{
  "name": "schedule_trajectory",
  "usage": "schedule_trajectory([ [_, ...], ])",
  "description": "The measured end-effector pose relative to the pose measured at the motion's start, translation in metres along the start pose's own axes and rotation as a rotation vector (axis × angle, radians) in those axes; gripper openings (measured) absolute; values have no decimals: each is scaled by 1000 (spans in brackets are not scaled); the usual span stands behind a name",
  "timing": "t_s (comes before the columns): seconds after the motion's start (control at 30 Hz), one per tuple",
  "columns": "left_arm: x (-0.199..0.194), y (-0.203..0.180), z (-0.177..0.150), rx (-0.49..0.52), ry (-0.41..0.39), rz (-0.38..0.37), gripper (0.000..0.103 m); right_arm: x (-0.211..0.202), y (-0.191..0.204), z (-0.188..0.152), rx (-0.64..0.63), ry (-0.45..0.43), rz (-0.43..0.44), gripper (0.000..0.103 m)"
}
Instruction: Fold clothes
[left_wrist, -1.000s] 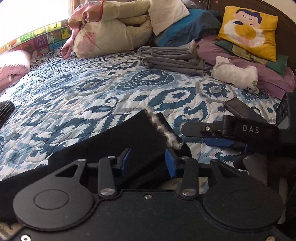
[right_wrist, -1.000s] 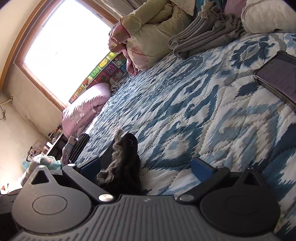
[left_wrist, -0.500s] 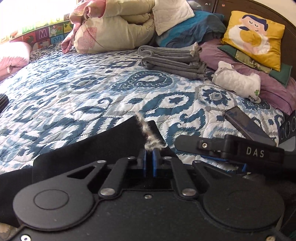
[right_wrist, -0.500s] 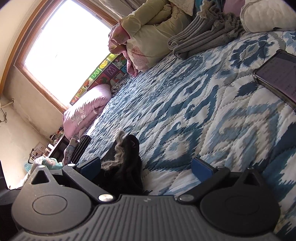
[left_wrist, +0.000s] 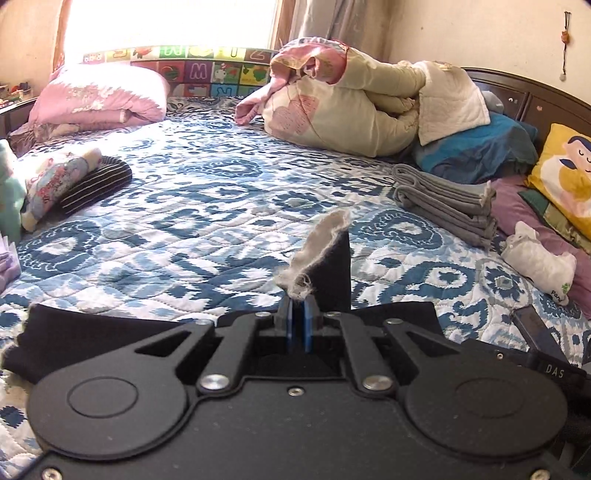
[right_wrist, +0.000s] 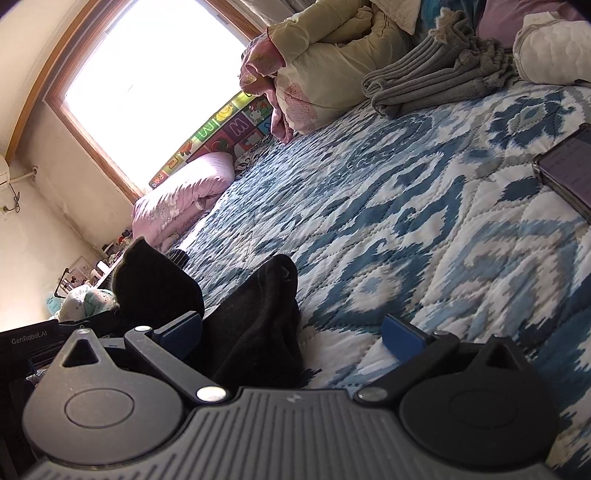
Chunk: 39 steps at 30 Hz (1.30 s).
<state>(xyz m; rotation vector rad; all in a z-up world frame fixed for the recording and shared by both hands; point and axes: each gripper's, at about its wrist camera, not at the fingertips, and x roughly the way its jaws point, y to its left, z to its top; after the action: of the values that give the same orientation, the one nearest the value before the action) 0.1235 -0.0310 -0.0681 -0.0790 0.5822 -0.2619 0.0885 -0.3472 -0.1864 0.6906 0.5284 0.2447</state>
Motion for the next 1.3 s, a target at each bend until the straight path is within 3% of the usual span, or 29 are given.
schedule_trajectory([
  [0.47, -27, 106, 0, -116, -16, 163, 4, 3, 16, -3, -75, 85, -12, 103],
  [0.93, -55, 144, 22, -12, -102, 213, 4, 7, 22, -5, -107, 136, -11, 103],
  [1.07, -34, 188, -9, -117, 2, 337, 7, 8, 23, -6, -116, 138, -17, 103],
  [1.17, -15, 224, -42, -272, 159, 439, 7, 8, 24, -6, -119, 139, -19, 103],
  [1.3, -28, 231, -53, -339, 107, 398, 12, 7, 24, -5, -117, 130, -15, 103],
])
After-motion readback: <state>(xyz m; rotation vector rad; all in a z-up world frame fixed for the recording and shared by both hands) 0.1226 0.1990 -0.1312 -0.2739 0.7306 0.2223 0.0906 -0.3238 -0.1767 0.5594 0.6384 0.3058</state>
